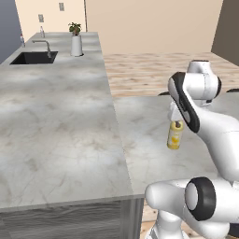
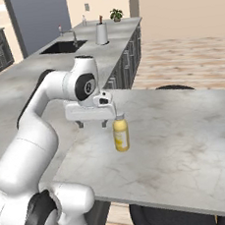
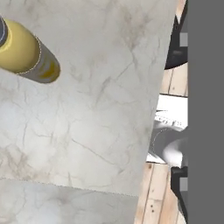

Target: Place the drinks on the dining counter in a tight cluster.

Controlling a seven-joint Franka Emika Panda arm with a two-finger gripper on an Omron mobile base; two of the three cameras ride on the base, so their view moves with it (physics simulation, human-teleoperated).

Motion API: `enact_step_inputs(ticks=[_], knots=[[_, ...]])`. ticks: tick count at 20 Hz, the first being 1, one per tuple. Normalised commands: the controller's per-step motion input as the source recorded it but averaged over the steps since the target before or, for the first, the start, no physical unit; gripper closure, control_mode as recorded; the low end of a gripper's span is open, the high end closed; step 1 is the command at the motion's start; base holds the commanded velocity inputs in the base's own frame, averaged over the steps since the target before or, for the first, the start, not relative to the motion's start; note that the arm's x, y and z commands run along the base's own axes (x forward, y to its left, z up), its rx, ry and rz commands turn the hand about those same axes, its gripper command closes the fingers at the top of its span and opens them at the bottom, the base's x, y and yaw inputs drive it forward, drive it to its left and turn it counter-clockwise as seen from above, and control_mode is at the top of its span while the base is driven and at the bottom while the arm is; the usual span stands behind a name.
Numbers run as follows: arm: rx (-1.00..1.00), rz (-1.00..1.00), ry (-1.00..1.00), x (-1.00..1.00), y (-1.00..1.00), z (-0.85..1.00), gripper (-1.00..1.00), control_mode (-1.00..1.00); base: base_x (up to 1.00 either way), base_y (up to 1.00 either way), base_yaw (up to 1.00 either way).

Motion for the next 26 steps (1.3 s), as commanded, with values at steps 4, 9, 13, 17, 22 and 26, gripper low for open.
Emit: enact_step_inputs(ticks=[4,9,13,17,22,26], knots=[[0.01,-0.18,-0.01,-0.37,0.19,0.17,-1.00,-1.00,0.00,0.00,0.00],[0.00,-0.20,0.00,-0.21,0.16,0.14,-1.00,-1.00,0.00,0.00,0.00],[0.00,-0.10,0.01,-0.20,0.02,0.29,-1.00,-1.00,0.00,0.00,0.00],[0.00,-0.02,-0.02,-0.26,0.00,0.16,-1.00,-1.00,0.00,0.00,0.00],[0.00,0.00,0.00,0.00,0.00,0.00,-1.00,-1.00,0.00,0.00,0.00],[0.00,0.03,0.01,-0.41,0.03,0.00,-1.00,1.00,-0.25,0.04,0.03]])
